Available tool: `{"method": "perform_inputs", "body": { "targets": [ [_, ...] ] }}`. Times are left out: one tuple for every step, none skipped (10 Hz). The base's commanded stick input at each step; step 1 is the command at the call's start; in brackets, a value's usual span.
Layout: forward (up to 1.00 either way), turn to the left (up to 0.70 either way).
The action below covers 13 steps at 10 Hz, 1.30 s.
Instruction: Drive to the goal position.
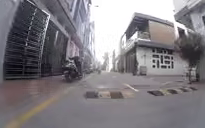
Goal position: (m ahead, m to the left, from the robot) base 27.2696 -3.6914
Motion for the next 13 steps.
{"method": "perform_inputs", "body": {
  "targets": [
    [0.70, 0.00],
    [0.70, 0.00],
    [0.70, 0.00],
    [0.70, 0.00],
    [0.70, 0.00],
    [0.70, 0.00],
    [0.70, 0.00],
    [0.70, 0.00],
    [0.70, 0.00],
    [0.70, 0.00],
    [0.70, 0.00],
    [0.70, 0.00],
    [0.70, 0.00]
  ]
}}
